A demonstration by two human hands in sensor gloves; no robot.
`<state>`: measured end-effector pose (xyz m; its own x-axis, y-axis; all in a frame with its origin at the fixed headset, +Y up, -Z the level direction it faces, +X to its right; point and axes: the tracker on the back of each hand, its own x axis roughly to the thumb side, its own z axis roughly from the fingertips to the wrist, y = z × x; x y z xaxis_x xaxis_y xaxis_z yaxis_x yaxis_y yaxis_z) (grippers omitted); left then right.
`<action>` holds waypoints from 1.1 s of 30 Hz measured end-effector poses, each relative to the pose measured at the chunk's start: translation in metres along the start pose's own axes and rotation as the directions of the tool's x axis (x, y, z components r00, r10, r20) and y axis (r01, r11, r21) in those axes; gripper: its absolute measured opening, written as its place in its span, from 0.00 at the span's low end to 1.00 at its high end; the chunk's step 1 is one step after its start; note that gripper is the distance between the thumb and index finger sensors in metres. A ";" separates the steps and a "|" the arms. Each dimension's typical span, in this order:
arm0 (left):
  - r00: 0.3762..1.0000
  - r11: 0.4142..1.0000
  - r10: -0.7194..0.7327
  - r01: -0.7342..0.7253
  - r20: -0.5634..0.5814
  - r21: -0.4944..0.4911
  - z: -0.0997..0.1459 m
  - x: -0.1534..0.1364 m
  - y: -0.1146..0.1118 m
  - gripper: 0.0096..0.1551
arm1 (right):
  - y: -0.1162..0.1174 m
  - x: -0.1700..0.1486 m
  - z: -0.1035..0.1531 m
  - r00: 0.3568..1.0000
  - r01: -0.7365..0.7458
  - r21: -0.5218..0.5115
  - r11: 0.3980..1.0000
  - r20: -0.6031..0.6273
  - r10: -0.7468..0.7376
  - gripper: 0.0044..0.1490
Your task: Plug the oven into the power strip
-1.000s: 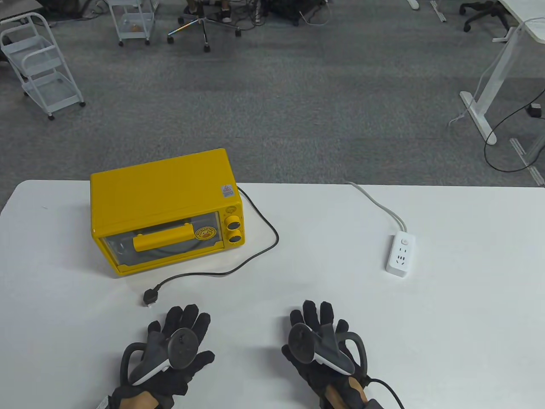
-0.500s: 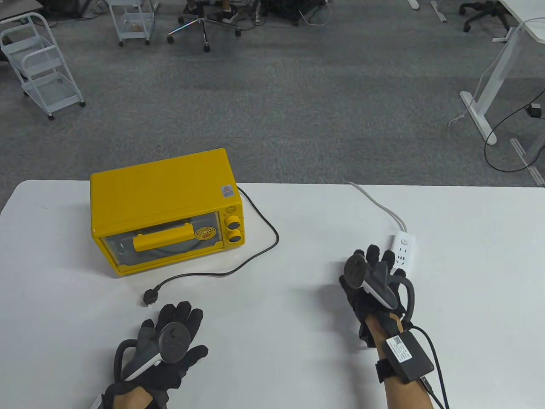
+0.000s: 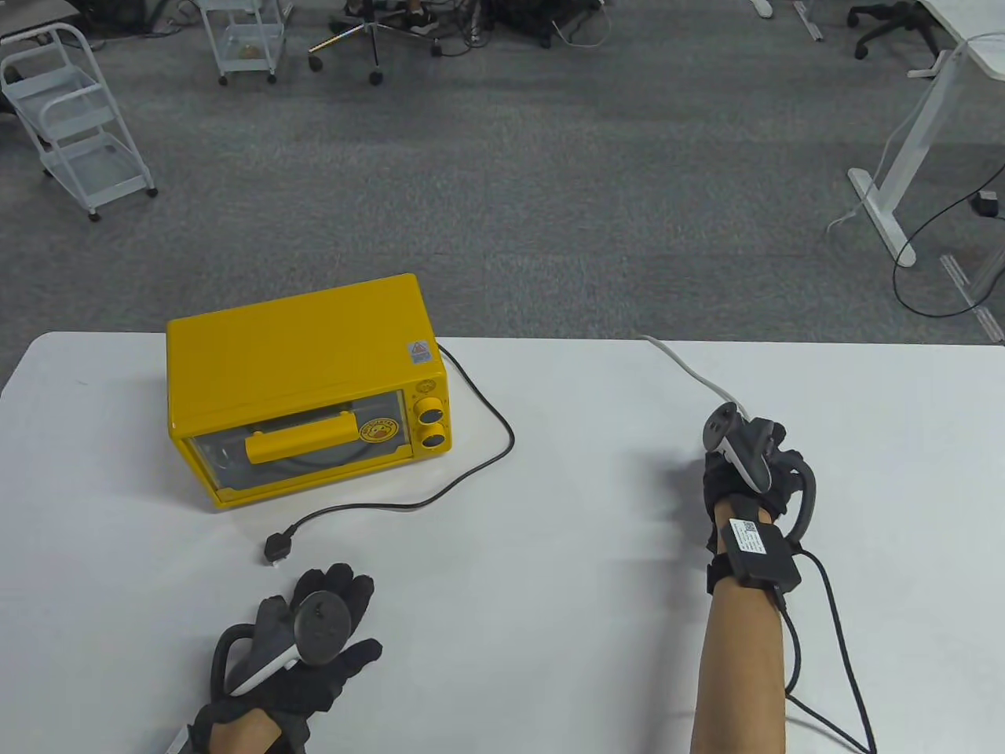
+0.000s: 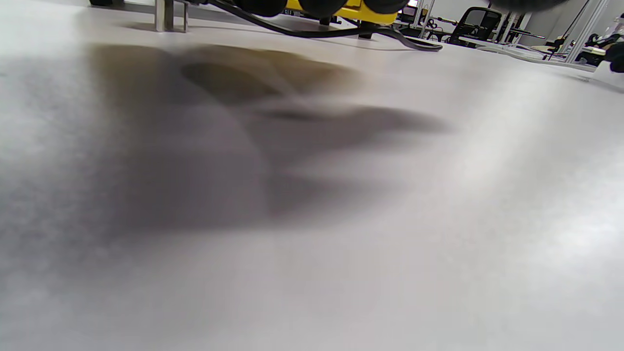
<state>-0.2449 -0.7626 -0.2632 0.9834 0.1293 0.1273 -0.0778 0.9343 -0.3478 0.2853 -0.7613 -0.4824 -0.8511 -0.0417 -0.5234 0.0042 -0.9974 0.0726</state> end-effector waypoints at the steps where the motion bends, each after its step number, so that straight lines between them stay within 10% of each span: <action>1: 1.000 1.000 -0.002 0.002 0.003 -0.003 0.000 0.001 0.000 0.52 | 0.000 0.001 -0.001 1.000 0.011 -0.018 1.000 0.001 -0.011 0.41; 13: 0.999 1.000 -0.015 0.015 0.030 0.005 -0.001 0.006 -0.002 0.51 | -0.002 0.010 0.042 0.965 -0.152 0.013 0.988 0.219 0.145 0.45; 33: 0.995 0.999 -0.035 0.036 0.094 -0.004 0.002 0.015 -0.005 0.49 | -0.007 0.028 0.219 0.834 -0.096 0.198 0.976 0.551 -0.030 0.35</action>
<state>-0.2297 -0.7643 -0.2583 0.9658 0.1269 0.2263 -0.0420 0.9372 -0.3464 0.1464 -0.7422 -0.3117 -0.9992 0.0281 0.0295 -0.0183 -0.9572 0.2888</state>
